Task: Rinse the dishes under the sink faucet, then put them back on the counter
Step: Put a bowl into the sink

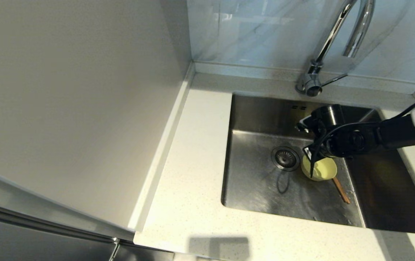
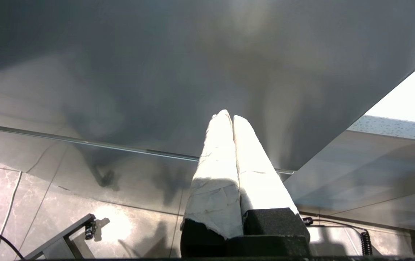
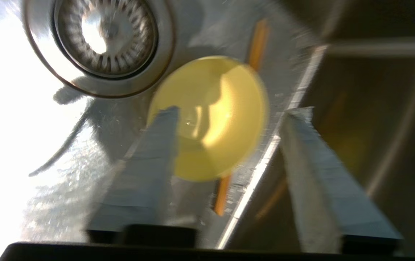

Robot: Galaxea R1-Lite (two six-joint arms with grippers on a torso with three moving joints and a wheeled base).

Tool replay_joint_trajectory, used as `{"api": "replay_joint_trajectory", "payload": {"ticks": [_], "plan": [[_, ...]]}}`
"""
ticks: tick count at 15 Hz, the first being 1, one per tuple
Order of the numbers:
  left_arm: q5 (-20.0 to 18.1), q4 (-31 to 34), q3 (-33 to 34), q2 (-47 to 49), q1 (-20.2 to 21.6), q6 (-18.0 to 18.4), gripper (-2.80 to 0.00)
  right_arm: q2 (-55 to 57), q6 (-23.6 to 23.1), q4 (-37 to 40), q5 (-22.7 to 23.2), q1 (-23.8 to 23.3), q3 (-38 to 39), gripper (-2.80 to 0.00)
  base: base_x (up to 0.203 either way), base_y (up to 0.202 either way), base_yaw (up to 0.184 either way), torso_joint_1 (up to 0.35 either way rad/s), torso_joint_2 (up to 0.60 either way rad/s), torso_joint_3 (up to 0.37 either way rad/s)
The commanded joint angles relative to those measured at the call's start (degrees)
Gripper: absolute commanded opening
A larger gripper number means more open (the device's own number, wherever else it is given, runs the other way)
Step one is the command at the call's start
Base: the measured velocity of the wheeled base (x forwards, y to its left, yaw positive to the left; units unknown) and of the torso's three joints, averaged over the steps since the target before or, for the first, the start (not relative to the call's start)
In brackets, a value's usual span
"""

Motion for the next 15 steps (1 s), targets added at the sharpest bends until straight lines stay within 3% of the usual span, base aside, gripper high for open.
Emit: {"api": "replay_joint_trajectory", "payload": {"ticks": [1, 4, 8, 10, 12, 15], "plan": [[0.04, -0.04, 0.0, -0.18, 0.02, -0.02, -2.8, -7.7, -0.23, 0.01, 0.13, -0.11, 2.52, -2.8, 0.0, 0.0, 0.0, 0.0, 0.0, 0.0], [0.04, -0.04, 0.0, -0.18, 0.02, -0.02, -2.8, -14.82, -0.33, 0.81, 1.76, -0.09, 6.77, -2.8, 0.0, 0.0, 0.0, 0.0, 0.0, 0.0], [0.04, 0.03, 0.0, -0.18, 0.02, -0.02, -2.8, -25.9, -0.22, 11.02, 3.62, -1.56, 6.86, -2.8, 0.0, 0.0, 0.0, 0.0, 0.0, 0.0], [0.04, -0.04, 0.0, -0.18, 0.02, -0.02, -2.8, -31.79, -0.21, 22.64, 6.6, -5.43, 4.28, -2.8, 0.0, 0.0, 0.0, 0.0, 0.0, 0.0], [0.04, -0.04, 0.0, -0.18, 0.02, -0.02, -2.8, -35.72, -0.19, 34.58, 10.83, -12.23, 0.46, -2.8, 0.0, 0.0, 0.0, 0.0, 0.0, 0.0], [0.04, -0.04, 0.0, -0.18, 0.02, -0.02, -2.8, -38.68, -0.1, 43.26, 14.83, -22.1, -0.81, -2.8, 0.0, 0.0, 0.0, 0.0, 0.0, 0.0]]}}
